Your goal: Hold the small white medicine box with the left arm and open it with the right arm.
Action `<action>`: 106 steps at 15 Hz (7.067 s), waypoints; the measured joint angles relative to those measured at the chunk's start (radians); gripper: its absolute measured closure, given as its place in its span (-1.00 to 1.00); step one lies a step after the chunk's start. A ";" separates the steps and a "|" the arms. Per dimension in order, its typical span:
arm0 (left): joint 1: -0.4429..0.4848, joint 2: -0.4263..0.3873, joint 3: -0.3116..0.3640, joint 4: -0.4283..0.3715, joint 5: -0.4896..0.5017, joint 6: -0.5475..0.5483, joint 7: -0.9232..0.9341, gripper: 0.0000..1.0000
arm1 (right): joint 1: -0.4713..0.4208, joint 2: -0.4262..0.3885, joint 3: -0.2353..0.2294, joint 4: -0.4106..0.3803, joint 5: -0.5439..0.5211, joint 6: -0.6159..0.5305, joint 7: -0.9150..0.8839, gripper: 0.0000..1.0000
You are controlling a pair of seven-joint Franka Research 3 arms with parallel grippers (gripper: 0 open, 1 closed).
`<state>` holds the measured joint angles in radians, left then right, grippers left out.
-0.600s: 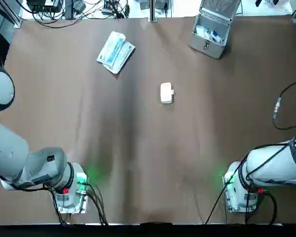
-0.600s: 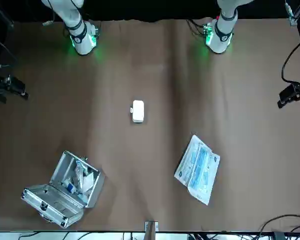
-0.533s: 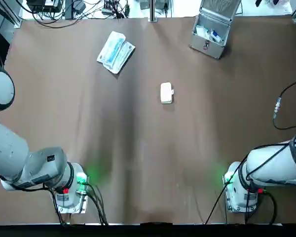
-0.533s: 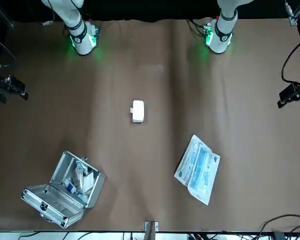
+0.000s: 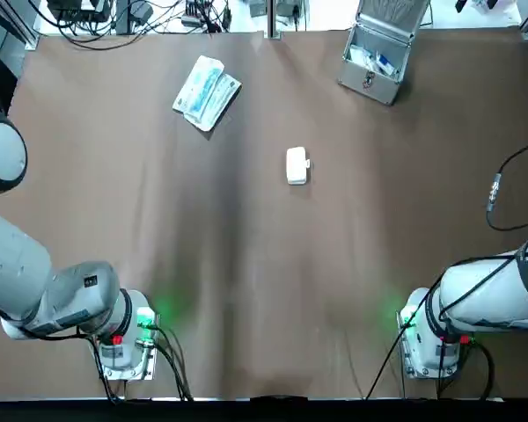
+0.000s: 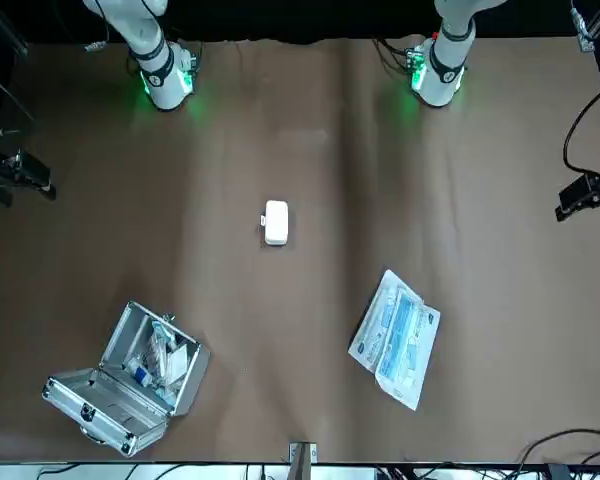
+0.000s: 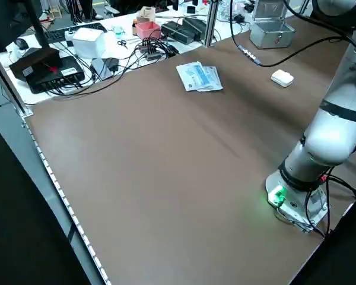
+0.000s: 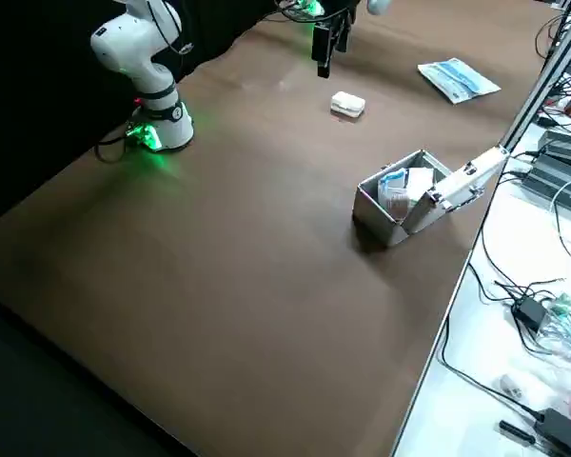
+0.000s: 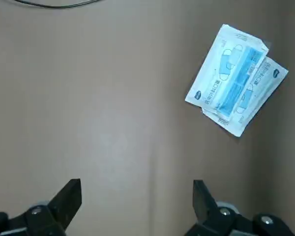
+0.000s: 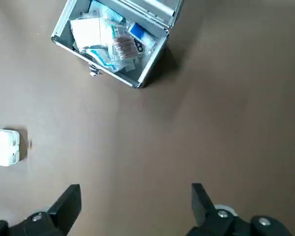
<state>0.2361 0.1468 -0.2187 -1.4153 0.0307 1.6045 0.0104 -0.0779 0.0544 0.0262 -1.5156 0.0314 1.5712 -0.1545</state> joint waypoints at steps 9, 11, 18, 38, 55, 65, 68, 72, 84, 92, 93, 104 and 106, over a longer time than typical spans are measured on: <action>-0.033 0.141 -0.120 -0.005 -0.047 0.014 0.049 -1.00 | 0.121 0.016 0.004 -0.176 0.137 0.104 0.000 -0.97; -0.033 0.171 -0.132 -0.007 -0.091 0.014 0.073 -1.00 | 0.160 0.026 0.005 -0.228 0.198 0.159 0.001 -0.96; -0.035 0.317 -0.205 -0.008 -0.174 0.174 0.377 -1.00 | 0.207 0.097 0.005 -0.334 0.409 0.219 0.000 -0.59; -0.033 0.524 -0.356 -0.053 -0.625 0.301 1.183 -1.00 | 0.357 0.345 0.006 -0.457 0.781 0.404 -0.049 0.98; -0.113 0.798 -0.368 -0.188 -0.927 0.392 2.000 -1.00 | 0.406 0.414 -0.006 -0.592 1.120 0.571 -0.168 0.98; -0.281 0.867 -0.368 -0.188 -1.216 0.573 2.390 -1.00 | 0.403 0.454 -0.006 -0.591 1.163 0.606 -0.171 0.98; -0.316 0.905 -0.368 -0.173 -1.227 0.588 2.409 -1.00 | 0.403 0.459 -0.006 -0.590 1.177 0.607 -0.171 0.98; -0.352 0.940 -0.347 -0.150 -1.227 0.606 2.420 -0.99 | 0.403 0.480 -0.006 -0.584 1.193 0.607 -0.171 0.98; -0.404 0.999 -0.339 -0.091 -1.230 0.668 2.439 -0.94 | 0.404 0.501 -0.004 -0.569 1.203 0.607 -0.171 0.98; -0.420 1.014 -0.337 -0.074 -1.234 0.677 2.442 -0.68 | 0.417 0.530 -0.001 -0.553 1.224 0.608 -0.171 0.98; -0.420 1.014 -0.337 -0.074 -1.234 0.677 2.442 -0.68 | 0.420 0.530 0.000 -0.551 1.230 0.608 -0.171 0.98; -0.419 1.014 -0.337 -0.073 -1.235 0.677 2.444 -0.49 | 0.449 0.530 0.002 -0.548 1.262 0.622 -0.167 0.98; -0.419 1.014 -0.336 -0.072 -1.235 0.677 2.446 -0.39 | 0.450 0.530 0.002 -0.548 1.263 0.622 -0.167 0.98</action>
<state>-0.1832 1.1604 -0.5549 -1.4871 -1.2043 2.2815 2.4566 0.3719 0.5844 0.0279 -2.0639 1.2946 2.1929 -0.3219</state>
